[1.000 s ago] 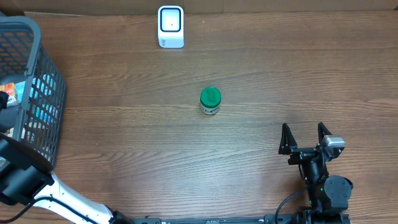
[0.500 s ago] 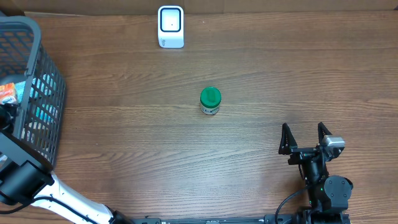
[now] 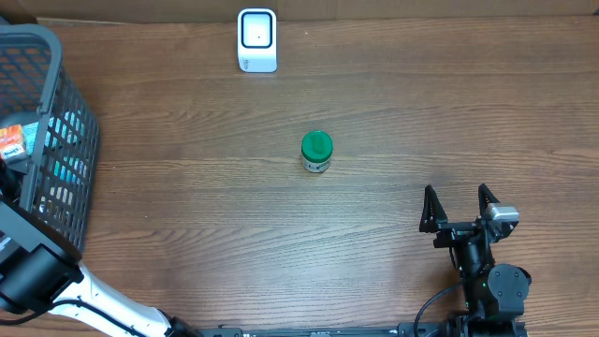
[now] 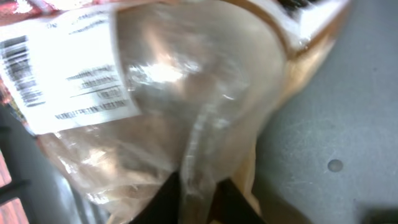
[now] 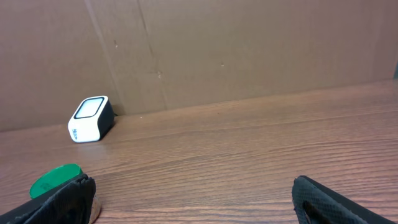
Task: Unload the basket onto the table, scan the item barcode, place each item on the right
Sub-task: 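Move the left gripper back into the basket over the clear bag, then grasp the clear plastic snack bag and lift it out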
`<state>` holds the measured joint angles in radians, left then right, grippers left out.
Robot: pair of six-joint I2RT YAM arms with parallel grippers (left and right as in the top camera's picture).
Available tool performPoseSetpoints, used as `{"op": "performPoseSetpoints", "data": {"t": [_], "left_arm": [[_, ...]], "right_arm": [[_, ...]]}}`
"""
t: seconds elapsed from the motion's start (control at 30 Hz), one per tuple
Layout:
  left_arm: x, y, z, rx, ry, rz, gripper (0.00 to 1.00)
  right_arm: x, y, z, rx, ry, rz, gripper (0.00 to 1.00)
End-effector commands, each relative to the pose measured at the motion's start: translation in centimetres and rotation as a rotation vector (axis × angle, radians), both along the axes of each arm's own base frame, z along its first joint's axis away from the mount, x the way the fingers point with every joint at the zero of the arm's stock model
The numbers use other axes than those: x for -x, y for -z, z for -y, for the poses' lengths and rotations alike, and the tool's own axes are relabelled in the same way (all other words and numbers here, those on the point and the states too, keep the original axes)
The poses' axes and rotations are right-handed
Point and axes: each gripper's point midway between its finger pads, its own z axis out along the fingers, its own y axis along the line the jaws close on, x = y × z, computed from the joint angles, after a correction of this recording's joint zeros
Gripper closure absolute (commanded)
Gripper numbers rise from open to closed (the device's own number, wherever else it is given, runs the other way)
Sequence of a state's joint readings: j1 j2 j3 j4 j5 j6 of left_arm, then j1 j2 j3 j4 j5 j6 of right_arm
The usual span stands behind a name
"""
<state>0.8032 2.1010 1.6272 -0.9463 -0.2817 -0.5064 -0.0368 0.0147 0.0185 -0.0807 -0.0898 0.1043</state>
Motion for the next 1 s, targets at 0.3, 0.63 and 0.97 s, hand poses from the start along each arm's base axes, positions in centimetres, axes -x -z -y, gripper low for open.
{"op": "performPoseSetpoints", "data": {"t": [0.3,0.63,0.97], "left_arm": [[-2.0,-2.4,0.4,0.077,0.037,0.063,0.96],[-7.4,-16.6,0.2,-0.013,0.231,0.299,0.96],[-11.5,-33.0,8.0,-0.220,0.567,0.612,0.96]], "right_arm": [[0.0,0.2,-0.1,0.001,-0.005,0.005,0.00],[0.0,0.2,-0.1,0.001,-0.005,0.005,0.00],[0.0,0.2,-0.1,0.001,-0.005,0.005,0.00]]}}
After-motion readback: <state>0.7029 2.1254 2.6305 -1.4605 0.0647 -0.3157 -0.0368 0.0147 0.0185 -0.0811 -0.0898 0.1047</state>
